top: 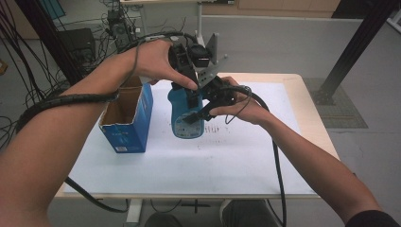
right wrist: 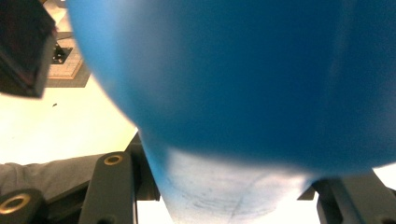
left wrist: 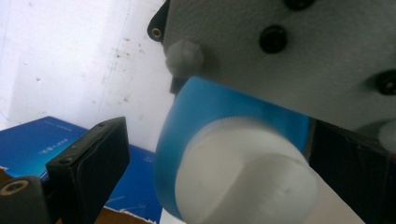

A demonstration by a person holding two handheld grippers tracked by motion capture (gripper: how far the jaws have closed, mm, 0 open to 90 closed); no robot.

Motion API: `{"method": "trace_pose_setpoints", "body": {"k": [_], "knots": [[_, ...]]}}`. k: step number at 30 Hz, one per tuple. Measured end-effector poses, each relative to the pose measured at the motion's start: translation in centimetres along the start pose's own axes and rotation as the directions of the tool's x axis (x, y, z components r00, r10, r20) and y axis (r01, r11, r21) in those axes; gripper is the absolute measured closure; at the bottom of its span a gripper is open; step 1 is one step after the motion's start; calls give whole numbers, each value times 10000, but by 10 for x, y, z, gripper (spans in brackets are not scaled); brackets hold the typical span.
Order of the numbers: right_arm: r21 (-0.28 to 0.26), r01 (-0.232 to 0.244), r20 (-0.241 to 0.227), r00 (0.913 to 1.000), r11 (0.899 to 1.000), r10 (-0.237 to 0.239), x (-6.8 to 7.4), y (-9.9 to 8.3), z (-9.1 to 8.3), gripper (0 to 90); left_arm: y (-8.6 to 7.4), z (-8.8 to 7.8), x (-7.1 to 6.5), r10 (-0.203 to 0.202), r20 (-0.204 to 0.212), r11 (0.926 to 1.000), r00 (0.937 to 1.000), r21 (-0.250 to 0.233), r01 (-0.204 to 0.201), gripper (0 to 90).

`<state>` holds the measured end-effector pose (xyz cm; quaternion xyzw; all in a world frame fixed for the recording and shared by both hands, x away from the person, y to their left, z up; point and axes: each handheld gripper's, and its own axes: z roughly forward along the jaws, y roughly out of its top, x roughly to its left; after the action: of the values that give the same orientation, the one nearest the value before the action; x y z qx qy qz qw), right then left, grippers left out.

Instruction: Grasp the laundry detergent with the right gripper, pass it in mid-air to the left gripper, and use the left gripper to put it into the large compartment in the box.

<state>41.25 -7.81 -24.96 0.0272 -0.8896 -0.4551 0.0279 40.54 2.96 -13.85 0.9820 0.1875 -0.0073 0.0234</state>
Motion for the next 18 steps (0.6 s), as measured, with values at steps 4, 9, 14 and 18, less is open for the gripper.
{"method": "trace_pose_setpoints", "body": {"k": [4,9,14,18], "knots": [[-135,106,0,9999,9999,-106,0,1,-3,435,1,1,-1,46,65,10000,10000,-85,-45,58],[-132,107,31,9999,9999,-107,1,1,-5,435,3,-1,-2,109,66,9998,9999,-150,-108,58],[-203,91,26,10000,9998,-90,2,1,-8,435,5,-1,-3,140,22,9999,9999,-83,-140,58],[-218,181,24,9998,9996,-180,2,2,-9,436,4,0,-3,114,30,9999,9999,-97,-113,59]]}}
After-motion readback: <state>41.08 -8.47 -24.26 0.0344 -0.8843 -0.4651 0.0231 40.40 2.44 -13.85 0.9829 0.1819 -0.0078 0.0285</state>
